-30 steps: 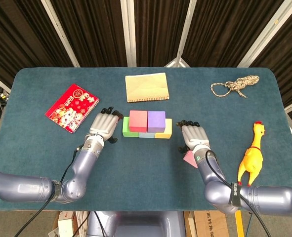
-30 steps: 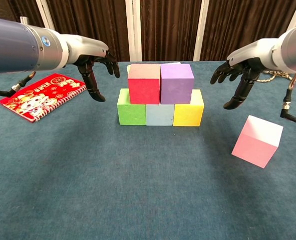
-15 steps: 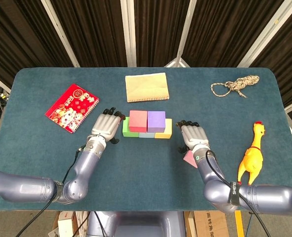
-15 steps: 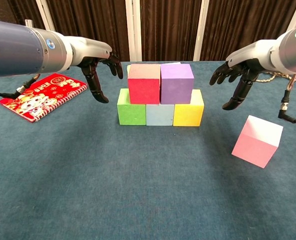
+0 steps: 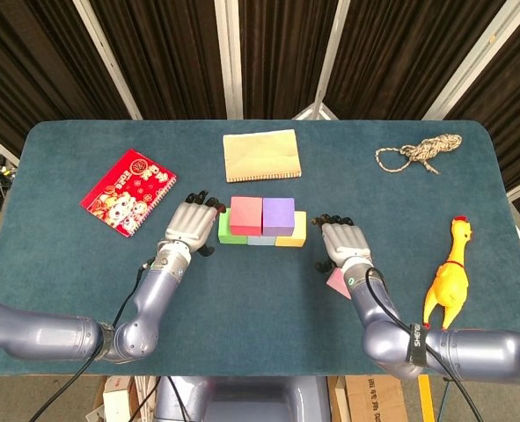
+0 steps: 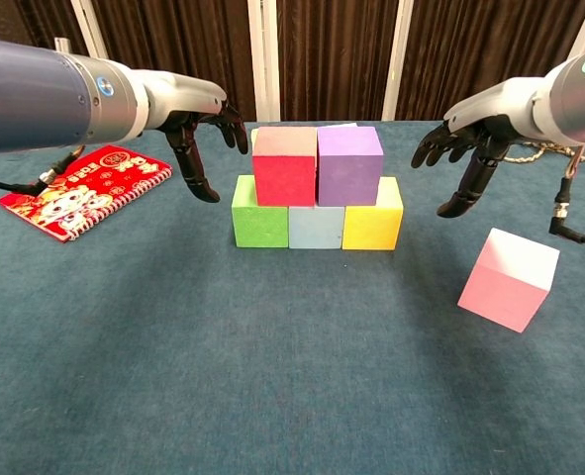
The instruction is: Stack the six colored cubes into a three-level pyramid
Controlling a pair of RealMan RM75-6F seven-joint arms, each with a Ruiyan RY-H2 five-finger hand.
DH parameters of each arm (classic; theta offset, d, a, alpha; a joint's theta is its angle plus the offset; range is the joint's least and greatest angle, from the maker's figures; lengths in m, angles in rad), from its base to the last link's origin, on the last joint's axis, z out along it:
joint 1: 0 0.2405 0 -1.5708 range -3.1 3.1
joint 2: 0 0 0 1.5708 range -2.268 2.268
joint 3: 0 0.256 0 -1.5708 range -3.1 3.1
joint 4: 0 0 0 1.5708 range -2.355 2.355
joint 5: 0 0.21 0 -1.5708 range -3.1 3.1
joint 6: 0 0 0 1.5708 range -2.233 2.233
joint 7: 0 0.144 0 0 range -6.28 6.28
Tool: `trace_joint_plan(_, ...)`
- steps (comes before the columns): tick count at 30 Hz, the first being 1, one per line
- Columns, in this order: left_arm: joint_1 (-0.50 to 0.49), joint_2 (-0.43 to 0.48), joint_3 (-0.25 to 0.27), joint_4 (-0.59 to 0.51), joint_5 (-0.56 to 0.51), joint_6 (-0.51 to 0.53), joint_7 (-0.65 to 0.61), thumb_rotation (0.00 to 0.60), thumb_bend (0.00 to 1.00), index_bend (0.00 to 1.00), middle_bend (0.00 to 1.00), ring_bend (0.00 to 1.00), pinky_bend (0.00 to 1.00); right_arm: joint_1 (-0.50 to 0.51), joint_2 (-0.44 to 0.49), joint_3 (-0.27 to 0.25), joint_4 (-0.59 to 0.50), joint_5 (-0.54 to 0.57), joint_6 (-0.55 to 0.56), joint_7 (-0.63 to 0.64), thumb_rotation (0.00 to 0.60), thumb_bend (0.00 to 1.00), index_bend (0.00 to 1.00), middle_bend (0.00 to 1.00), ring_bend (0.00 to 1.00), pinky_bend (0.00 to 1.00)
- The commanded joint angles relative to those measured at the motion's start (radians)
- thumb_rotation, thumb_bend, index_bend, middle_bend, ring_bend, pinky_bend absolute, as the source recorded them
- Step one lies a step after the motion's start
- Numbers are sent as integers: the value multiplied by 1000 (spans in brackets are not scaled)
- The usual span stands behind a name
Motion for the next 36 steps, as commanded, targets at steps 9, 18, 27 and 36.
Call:
trace_joint_plan(9, 0, -4, 2, 3, -4, -4, 9, 600, 292, 228, 134, 8, 86, 5, -1, -4, 4, 1, -7, 6, 600, 341, 150, 89, 0, 0)
trace_joint_plan(18, 1, -17, 2, 18, 5, -5, 10, 600, 292, 228, 134, 8, 87, 11, -3, -6, 7, 5, -9, 7, 600, 341, 150, 89, 0, 0)
trace_joint_plan(27, 1, -26, 0, 22, 10, -12, 10, 600, 292, 227, 134, 8, 86, 17, -6, -8, 4, 2, -9, 10, 600, 341, 150, 89, 0, 0)
trace_joint_plan(36, 5, -29, -5, 25, 24, -11, 0, 600, 292, 227, 134, 8, 87, 20, -4, -9, 1, 1, -14, 15, 600, 341, 150, 89, 0, 0)
